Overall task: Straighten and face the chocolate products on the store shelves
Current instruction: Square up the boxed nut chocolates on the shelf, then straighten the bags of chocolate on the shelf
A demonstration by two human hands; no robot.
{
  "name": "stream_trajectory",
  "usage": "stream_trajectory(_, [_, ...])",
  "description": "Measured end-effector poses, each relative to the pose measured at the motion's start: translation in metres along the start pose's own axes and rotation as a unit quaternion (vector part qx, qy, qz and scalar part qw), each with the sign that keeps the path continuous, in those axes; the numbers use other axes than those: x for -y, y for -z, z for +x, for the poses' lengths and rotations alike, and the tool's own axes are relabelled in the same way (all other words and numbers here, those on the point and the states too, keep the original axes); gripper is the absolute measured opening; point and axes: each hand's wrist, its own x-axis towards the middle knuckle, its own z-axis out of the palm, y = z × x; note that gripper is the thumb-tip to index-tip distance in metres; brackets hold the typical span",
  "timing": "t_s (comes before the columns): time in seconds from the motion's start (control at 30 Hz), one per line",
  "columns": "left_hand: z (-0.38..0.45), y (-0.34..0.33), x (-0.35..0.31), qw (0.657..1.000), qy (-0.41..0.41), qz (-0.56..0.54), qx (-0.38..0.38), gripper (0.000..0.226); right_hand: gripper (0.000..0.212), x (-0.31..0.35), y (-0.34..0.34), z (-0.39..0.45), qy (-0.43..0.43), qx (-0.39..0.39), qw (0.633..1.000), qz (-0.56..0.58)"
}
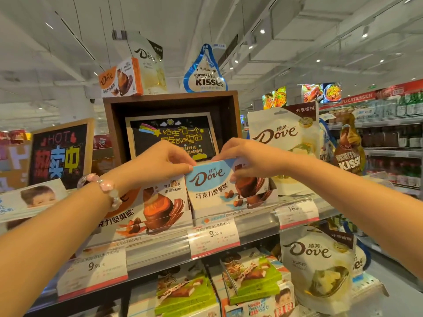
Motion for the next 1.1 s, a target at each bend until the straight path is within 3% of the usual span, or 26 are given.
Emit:
stream_trajectory(0.23, [0.004, -0.003, 0.001, 0.999, 0.004, 0.037, -0.013, 0.012, 0.059, -0.003, -0.013, -0.004, -0.013, -0.008, 0.999, 0.049])
stream_trajectory(0.33, [0.008, -0.002, -0.004, 0.998, 0.012, 0.051, -0.017, 0.017, 0.056, -0.001, -0.013, -0.008, -0.023, -0.033, 0.992, 0.12])
stream_trajectory(0.43, [0.013, -0.005, -0.01, 0.997, 0.016, 0.056, -0.051, 0.018, 0.05, -0.001, -0.008, -0.017, -0.045, -0.099, 0.973, 0.202])
stream_trajectory(0.63, [0.037, -0.029, -0.042, 0.989, -0.002, -0.006, -0.145, 0.009, 0.015, -0.025, 0.022, -0.049, -0.013, -0.277, 0.927, 0.254])
stream_trajectory(0.73, [0.057, -0.052, -0.064, 0.98, -0.011, -0.066, -0.187, 0.004, 0.012, -0.055, 0.038, -0.066, 0.004, -0.348, 0.909, 0.231])
stream_trajectory(0.87, [0.094, -0.09, -0.093, 0.963, -0.002, -0.082, -0.257, 0.011, 0.008, -0.108, 0.055, -0.094, 0.001, -0.383, 0.911, 0.15])
stream_trajectory(1.0, [0.123, -0.114, -0.103, 0.93, 0.027, -0.025, -0.365, 0.034, 0.009, -0.167, 0.063, -0.115, -0.036, -0.386, 0.921, 0.05])
stream_trajectory(1.1, [0.139, -0.123, -0.102, 0.918, 0.122, 0.02, -0.377, 0.061, 0.024, -0.206, 0.065, -0.127, -0.071, -0.381, 0.922, 0.005])
